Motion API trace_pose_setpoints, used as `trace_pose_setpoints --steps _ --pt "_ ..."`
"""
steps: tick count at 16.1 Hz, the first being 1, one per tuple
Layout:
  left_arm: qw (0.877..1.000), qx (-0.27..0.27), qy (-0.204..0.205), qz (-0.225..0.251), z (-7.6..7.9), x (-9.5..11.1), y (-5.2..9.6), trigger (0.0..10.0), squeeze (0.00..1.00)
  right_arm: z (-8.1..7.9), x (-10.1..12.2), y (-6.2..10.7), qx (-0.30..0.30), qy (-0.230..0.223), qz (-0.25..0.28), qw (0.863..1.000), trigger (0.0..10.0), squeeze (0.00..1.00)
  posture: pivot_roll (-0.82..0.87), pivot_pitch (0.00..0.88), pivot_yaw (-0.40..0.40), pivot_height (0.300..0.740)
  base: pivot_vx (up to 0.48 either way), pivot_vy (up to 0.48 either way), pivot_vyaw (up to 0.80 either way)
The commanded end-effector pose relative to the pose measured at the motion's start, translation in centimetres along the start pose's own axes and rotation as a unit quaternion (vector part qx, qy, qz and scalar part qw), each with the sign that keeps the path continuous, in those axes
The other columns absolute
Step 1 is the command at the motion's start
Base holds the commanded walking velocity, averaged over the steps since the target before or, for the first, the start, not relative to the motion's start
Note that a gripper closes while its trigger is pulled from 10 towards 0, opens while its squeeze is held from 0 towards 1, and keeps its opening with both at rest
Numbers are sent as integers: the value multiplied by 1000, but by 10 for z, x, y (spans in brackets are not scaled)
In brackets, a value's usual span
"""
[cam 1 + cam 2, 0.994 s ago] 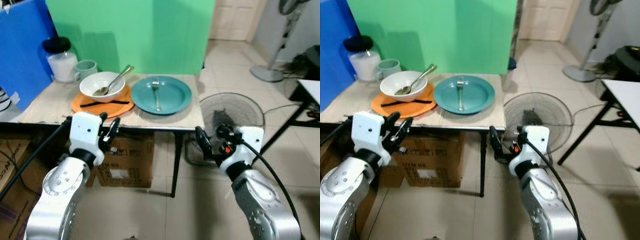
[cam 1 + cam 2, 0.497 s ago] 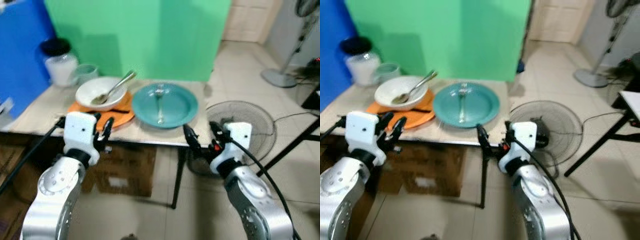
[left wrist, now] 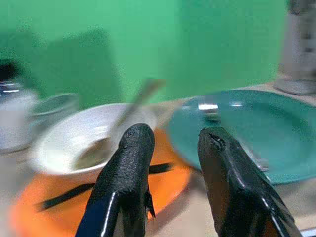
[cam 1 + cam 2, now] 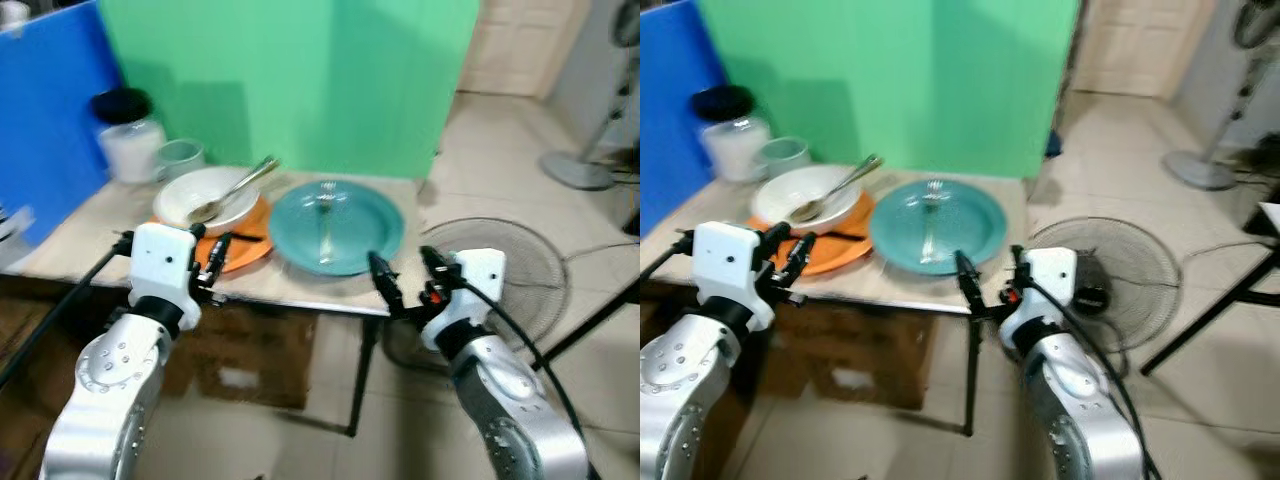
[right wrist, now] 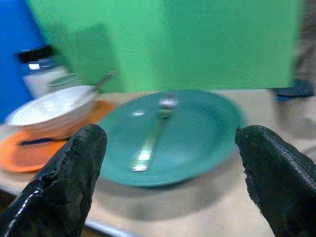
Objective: Setting the table
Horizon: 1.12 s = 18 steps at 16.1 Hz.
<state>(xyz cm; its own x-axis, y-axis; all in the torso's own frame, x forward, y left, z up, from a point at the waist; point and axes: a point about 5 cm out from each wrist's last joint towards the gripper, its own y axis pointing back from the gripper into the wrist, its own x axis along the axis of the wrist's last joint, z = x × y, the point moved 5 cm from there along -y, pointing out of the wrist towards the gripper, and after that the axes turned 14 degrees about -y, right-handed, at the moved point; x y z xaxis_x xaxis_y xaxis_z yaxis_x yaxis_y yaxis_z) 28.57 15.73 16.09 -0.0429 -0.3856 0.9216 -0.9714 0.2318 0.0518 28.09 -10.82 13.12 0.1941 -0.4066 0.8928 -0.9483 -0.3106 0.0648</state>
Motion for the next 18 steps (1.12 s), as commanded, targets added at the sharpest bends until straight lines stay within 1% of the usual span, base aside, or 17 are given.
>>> trace_pose_setpoints --steps 1,2,3,4,5,8,11,15,16,17,18 --pt "1000 -5 -1 -1 0 0 1 10000 0 -1 4 -1 3 -7 7 1000 10000 0 212 0 29 727 341 0 0" --pt "1000 -6 0 -1 0 0 1 10000 0 -2 4 -1 6 -8 6 1000 10000 0 212 0 29 727 352 0 0" --pt "1000 -7 2 0 1 1 1 10000 0 -8 3 -2 22 -1 1 1000 10000 0 211 0 30 727 371 0 0" --pt "1000 -8 3 2 2 2 0 10000 0 -13 1 -3 33 22 -7 999 10000 0 209 0 30 727 375 0 0" --pt "1000 -8 4 2 2 2 0 10000 0 -13 0 -3 35 20 -10 999 10000 0 208 0 30 727 386 0 0" --pt "1000 -10 2 3 2 2 0 10000 0 -15 0 -5 42 17 -13 999 10000 0 210 0 28 727 398 0 700" --pt "1000 -16 -3 5 3 3 2 10000 0 -19 -2 -8 55 8 -23 998 10000 0 219 0 18 727 398 0 0" --pt "999 -30 -9 8 9 4 4 10000 0 -22 -4 -10 67 21 -34 997 10000 0 224 0 12 727 396 0 0" --pt "999 -35 -11 9 10 5 5 10000 0 -22 -9 -10 62 30 -51 996 10000 0 225 0 10 727 386 0 0" --pt "999 -40 -12 11 11 6 5 10000 0 -23 -17 -14 60 53 -87 993 10000 0 225 0 10 727 364 0 0" --pt "999 -43 -11 14 12 6 5 10000 0 -24 -18 -16 59 55 -97 992 10000 0 224 0 10 727 307 0 0"
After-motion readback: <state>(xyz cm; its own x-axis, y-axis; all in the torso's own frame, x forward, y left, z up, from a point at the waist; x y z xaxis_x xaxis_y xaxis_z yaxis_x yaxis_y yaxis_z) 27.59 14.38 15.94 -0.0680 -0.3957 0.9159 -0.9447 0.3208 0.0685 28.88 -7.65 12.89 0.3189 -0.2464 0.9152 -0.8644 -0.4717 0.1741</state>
